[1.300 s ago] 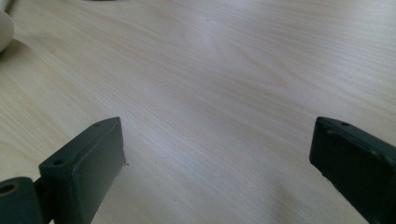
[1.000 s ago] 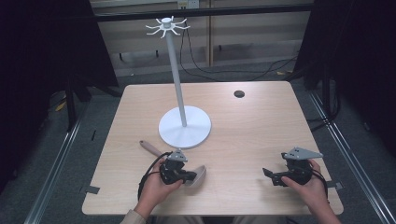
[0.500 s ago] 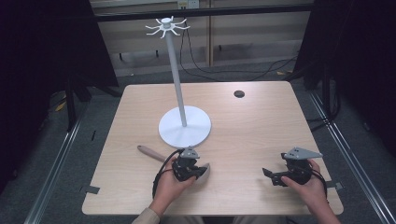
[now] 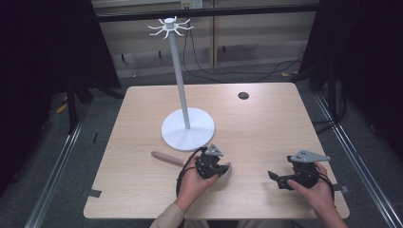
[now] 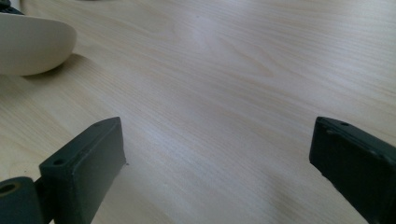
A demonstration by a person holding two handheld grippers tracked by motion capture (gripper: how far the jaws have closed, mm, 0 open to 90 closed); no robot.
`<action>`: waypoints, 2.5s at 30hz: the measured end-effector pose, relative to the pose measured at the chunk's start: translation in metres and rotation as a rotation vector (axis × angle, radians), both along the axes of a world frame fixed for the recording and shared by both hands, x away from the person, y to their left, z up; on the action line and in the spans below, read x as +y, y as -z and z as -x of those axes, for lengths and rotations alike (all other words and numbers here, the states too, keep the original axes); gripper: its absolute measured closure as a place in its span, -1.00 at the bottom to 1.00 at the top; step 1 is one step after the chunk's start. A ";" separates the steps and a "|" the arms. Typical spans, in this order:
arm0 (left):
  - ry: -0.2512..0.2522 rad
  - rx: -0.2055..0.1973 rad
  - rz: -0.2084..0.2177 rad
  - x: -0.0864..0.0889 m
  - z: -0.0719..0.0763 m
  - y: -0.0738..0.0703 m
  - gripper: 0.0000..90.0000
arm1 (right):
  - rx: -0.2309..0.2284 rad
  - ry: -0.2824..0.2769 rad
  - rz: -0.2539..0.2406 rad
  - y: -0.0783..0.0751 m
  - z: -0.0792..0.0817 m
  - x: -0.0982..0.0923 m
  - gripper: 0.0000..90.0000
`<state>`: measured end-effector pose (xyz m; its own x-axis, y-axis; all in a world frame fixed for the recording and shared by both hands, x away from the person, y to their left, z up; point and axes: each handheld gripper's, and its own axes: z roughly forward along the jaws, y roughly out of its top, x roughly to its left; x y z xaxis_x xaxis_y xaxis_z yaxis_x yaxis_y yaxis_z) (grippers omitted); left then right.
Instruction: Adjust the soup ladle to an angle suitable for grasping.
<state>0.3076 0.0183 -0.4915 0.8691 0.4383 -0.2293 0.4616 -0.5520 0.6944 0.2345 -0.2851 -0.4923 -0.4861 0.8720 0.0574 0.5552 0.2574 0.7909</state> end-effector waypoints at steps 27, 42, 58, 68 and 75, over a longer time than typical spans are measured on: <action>0.113 -0.013 -0.001 -0.057 -0.007 -0.014 0.86 | -0.008 0.083 -0.008 -0.007 0.028 -0.024 -0.93; -0.010 -0.041 0.018 0.016 -0.012 -0.024 0.30 | 0.000 0.035 -0.023 -0.022 -0.002 -0.001 -0.93; -0.106 -0.073 -0.029 0.070 -0.004 -0.018 -0.61 | 0.004 -0.028 -0.017 -0.046 -0.027 0.021 -0.92; -0.151 -0.080 -0.036 0.115 0.002 -0.014 -0.72 | 0.014 -0.070 -0.018 -0.054 -0.039 0.040 -0.90; -0.174 -0.088 -0.054 0.126 0.004 -0.012 -0.75 | 0.029 -0.123 -0.003 -0.058 -0.050 0.061 -0.85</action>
<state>0.3038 0.1441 -0.4796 0.7947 0.5934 -0.1276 0.4922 -0.5069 0.7077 0.2843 -0.2241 -0.4338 -0.5878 0.8055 0.0752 0.5420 0.3231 0.7757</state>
